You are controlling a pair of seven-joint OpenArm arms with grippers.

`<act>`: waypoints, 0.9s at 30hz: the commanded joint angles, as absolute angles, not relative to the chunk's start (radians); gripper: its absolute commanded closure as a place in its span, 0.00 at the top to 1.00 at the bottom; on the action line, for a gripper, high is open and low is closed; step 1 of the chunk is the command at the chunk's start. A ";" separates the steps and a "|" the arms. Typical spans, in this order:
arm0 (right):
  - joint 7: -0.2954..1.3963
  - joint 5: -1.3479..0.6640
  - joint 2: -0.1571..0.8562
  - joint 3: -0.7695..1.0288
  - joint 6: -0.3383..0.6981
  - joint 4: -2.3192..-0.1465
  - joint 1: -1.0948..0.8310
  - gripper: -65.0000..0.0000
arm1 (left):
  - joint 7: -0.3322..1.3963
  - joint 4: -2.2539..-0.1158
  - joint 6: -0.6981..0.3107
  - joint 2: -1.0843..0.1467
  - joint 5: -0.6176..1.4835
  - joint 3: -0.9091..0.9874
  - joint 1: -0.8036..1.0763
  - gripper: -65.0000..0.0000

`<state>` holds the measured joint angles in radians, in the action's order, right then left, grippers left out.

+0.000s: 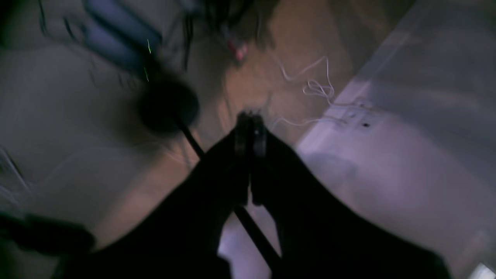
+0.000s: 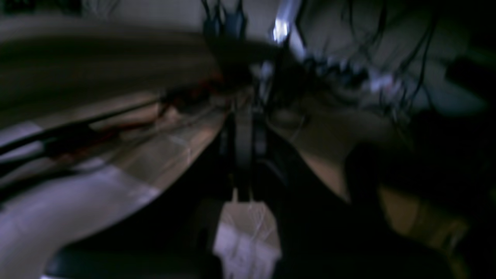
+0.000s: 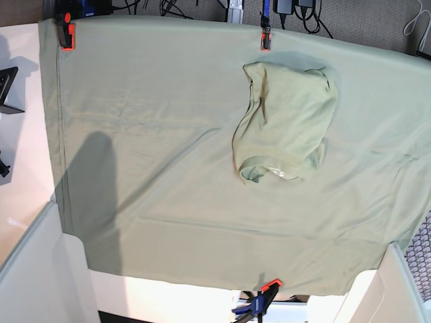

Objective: Fold the T-shirt properly

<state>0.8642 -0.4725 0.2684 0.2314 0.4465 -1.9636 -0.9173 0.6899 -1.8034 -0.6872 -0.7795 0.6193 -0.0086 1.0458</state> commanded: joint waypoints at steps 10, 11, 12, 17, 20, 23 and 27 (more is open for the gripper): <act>0.887 -0.474 0.274 0.190 0.440 -1.496 -0.806 0.00 | 0.685 -1.258 -0.558 -0.679 0.440 -0.121 0.902 0.00; 0.902 -0.468 0.274 0.174 0.435 -1.439 -0.776 0.00 | 0.686 -1.206 -0.532 -0.676 0.420 -0.160 0.853 0.00; 0.920 -0.463 0.274 0.155 0.424 -1.381 -0.745 0.00 | 0.685 -1.155 -0.516 -0.673 0.408 -0.204 0.799 0.00; 0.925 -0.372 0.257 0.057 0.351 -1.074 -0.567 0.00 | 0.683 -0.898 -0.482 -0.588 0.401 -0.414 0.497 0.00; 0.925 -0.336 0.226 0.037 0.339 -0.907 -0.444 0.00 | 0.645 -0.754 -0.482 -0.516 0.392 -0.527 0.327 0.00; 0.929 -0.336 0.194 0.037 0.340 -0.799 -0.341 0.00 | 0.617 -0.638 -0.458 -0.429 0.411 -0.577 0.208 0.00; 0.933 -0.329 0.163 0.037 0.340 -0.775 -0.269 0.00 | 0.600 -0.579 -0.449 -0.355 0.405 -0.576 0.149 0.00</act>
<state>0.9192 -0.3244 0.1547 0.0360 0.3351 -0.7700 -0.2649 0.5873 -0.5819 -0.4454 -0.3370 0.4110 -0.5762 0.1387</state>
